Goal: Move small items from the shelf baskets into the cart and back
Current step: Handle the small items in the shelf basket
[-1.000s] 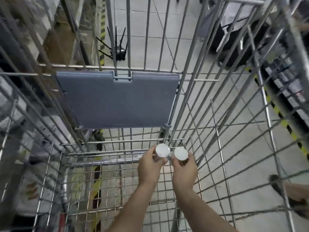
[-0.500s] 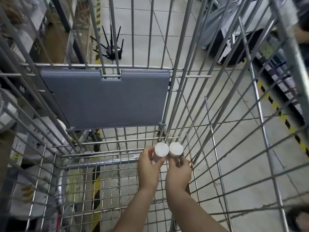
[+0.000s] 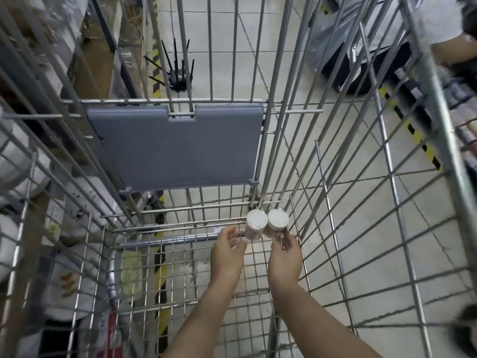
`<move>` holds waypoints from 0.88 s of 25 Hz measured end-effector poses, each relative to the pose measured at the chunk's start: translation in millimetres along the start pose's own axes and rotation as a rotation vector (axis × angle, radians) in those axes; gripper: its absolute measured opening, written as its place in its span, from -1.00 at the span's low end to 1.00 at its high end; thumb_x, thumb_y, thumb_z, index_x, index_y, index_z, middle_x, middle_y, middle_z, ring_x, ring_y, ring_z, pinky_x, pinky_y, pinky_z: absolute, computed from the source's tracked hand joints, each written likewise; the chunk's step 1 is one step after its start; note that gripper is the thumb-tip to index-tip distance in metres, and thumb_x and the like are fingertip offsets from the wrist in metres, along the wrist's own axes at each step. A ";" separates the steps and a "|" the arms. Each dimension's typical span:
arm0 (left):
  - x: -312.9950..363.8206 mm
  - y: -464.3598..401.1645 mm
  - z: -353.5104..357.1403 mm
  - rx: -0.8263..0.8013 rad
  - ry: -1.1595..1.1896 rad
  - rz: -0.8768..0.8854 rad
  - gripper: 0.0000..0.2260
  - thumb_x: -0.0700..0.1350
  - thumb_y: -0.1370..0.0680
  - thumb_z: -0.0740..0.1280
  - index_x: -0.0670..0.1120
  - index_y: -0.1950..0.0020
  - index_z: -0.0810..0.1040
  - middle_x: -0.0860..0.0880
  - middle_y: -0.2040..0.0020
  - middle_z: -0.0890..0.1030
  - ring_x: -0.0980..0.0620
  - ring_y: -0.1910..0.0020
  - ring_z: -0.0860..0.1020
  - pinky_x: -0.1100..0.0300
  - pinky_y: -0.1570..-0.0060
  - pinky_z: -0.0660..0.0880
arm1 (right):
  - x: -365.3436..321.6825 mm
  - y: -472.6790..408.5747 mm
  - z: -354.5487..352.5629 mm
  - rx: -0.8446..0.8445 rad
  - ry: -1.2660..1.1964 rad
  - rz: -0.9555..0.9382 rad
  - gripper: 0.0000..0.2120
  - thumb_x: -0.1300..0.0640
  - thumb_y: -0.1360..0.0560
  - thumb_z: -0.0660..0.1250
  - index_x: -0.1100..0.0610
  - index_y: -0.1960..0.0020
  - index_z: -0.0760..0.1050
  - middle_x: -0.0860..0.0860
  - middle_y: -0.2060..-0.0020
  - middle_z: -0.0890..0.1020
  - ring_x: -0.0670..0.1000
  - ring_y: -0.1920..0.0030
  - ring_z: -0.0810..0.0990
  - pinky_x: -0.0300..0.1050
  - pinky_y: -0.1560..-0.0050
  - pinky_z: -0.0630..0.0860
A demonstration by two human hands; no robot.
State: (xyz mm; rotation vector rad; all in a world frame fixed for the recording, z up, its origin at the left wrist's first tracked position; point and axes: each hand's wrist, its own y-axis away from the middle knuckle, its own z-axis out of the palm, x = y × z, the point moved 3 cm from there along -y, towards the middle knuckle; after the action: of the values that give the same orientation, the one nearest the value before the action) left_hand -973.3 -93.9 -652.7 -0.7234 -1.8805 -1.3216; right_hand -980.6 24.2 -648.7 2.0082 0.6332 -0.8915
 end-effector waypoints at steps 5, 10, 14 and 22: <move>11.3 48.6 -70.9 -0.060 -0.294 -0.030 -0.69 -0.15 -0.59 0.26 -0.11 -0.34 0.41 -0.04 -0.26 0.52 0.02 -0.17 0.50 0.20 -0.10 0.41 | -25.7 50.1 -26.2 -0.215 0.350 -0.151 -0.61 0.29 -0.54 0.18 0.15 -0.36 0.39 0.11 -0.23 0.55 0.09 -0.16 0.52 -0.13 -0.14 0.40; 50.4 133.7 -136.3 -0.135 -0.759 0.047 -0.55 -0.05 -0.61 0.22 -0.04 -0.49 0.23 -0.06 -0.35 0.46 -0.05 -0.21 0.52 0.12 -0.13 0.46 | -70.5 128.3 -70.1 -0.540 0.832 -0.419 -0.59 0.17 -0.57 0.19 0.10 -0.42 0.32 0.03 -0.31 0.49 0.02 -0.11 0.57 -0.14 -0.10 0.49; 89.7 226.2 -166.5 -0.135 -0.827 0.136 -0.51 0.02 -0.60 0.22 0.03 -0.51 0.20 -0.01 -0.48 0.30 0.02 -0.41 0.34 0.10 -0.37 0.32 | -109.0 197.6 -128.8 -0.691 1.036 -0.646 -0.58 0.11 -0.59 0.20 0.07 -0.43 0.31 -0.01 -0.32 0.48 -0.02 -0.26 0.50 -0.12 -0.30 0.39; 140.4 434.2 -205.4 0.186 -0.637 0.198 -0.60 0.02 -0.59 0.24 0.00 -0.43 0.36 0.01 -0.33 0.49 0.04 -0.26 0.48 0.23 -0.21 0.39 | -163.3 308.8 -250.3 -0.820 0.967 -0.938 -0.62 0.07 -0.59 0.19 0.03 -0.41 0.33 -0.01 -0.27 0.51 -0.01 -0.20 0.51 -0.18 -0.14 0.39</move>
State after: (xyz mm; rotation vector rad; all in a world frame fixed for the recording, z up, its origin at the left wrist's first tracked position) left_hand -670.9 -144.3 -257.1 -1.3018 -2.3024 -0.8252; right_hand -777.2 53.7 -271.3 1.2003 2.1633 0.0409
